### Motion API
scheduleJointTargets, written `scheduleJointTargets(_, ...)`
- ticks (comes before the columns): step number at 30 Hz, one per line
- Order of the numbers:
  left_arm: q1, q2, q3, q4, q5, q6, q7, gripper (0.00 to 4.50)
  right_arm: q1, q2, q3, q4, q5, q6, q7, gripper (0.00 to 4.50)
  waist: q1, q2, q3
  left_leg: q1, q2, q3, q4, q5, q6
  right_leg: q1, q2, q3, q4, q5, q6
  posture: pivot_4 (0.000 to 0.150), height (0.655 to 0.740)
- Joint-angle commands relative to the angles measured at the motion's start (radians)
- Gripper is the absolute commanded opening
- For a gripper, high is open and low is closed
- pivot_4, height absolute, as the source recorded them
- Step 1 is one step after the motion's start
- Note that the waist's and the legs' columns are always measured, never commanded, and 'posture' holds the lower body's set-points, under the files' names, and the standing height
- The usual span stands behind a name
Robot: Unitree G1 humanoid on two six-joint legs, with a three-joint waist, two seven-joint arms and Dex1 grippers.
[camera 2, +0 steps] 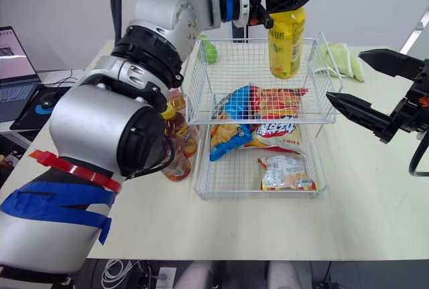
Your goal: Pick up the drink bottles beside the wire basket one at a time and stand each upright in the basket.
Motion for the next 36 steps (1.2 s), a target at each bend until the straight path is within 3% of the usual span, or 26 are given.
scheduleJointTargets(1, -0.017, -0.023, 0.039, -0.015, 0.023, -0.05, 0.031, 1.38, 0.007, -0.009, -0.049, -0.028, 0.027, -0.01, -0.029, 4.5, 0.001, 0.0, 0.0, 0.0, 0.0, 0.0, 0.0, 0.0, 0.0, 0.0, 0.0, 0.0, 0.0, 0.0, 0.0, 0.15, 0.74)
scheduleJointTargets(9, -0.005, -0.064, 0.088, 0.008, 0.06, -0.058, 0.078, 1.38, 0.024, -0.018, -0.061, -0.033, 0.034, -0.024, -0.067, 4.5, 0.001, 0.0, 0.0, 0.0, 0.0, -0.001, 0.001, 0.0, 0.0, 0.001, 0.0, -0.001, 0.0, 0.0, 0.0, 0.15, 0.74)
scheduleJointTargets(11, -0.01, -0.066, 0.107, 0.011, 0.056, -0.045, 0.076, 2.15, 0.023, -0.021, -0.067, -0.032, 0.036, -0.026, -0.076, 4.5, 0.001, 0.0, 0.0, 0.0, 0.0, -0.001, 0.001, 0.0, 0.0, 0.001, 0.0, 0.0, 0.0, 0.0, 0.001, 0.15, 0.74)
scheduleJointTargets(19, -0.056, -0.02, 0.142, -0.004, 0.053, -0.005, -0.042, 4.45, 0.019, -0.03, -0.064, -0.029, 0.043, -0.033, -0.09, 4.5, 0.0, 0.0, 0.0, 0.0, 0.0, 0.0, 0.001, 0.0, 0.0, 0.001, 0.0, -0.001, 0.0, 0.0, 0.001, 0.15, 0.74)
scheduleJointTargets(28, -0.038, 0.188, 0.12, -0.139, 0.053, 0.079, -0.32, 4.45, 0.005, -0.051, -0.052, -0.019, 0.06, -0.053, -0.07, 4.5, -0.004, 0.001, -0.001, 0.001, 0.001, -0.001, 0.001, 0.0, 0.0, 0.001, 0.001, -0.001, 0.001, 0.001, 0.001, 0.15, 0.74)
scheduleJointTargets(32, 0.073, 0.337, 0.094, -0.345, 0.047, 0.165, -0.41, 4.45, -0.015, -0.076, -0.02, 0.003, 0.079, -0.059, -0.019, 4.5, -0.008, 0.002, -0.001, 0.001, 0.001, -0.002, 0.001, 0.0, 0.0, 0.001, 0.001, 0.0, 0.001, 0.001, 0.001, 0.15, 0.74)
scheduleJointTargets(36, 0.243, 0.505, 0.115, -0.617, 0.023, 0.306, -0.397, 4.45, -0.052, -0.116, 0.04, 0.039, 0.084, -0.065, 0.056, 4.5, -0.016, 0.002, -0.001, 0.001, 0.002, -0.003, 0.002, 0.0, 0.0, 0.001, 0.003, 0.0, 0.001, 0.001, 0.0, 0.15, 0.74)
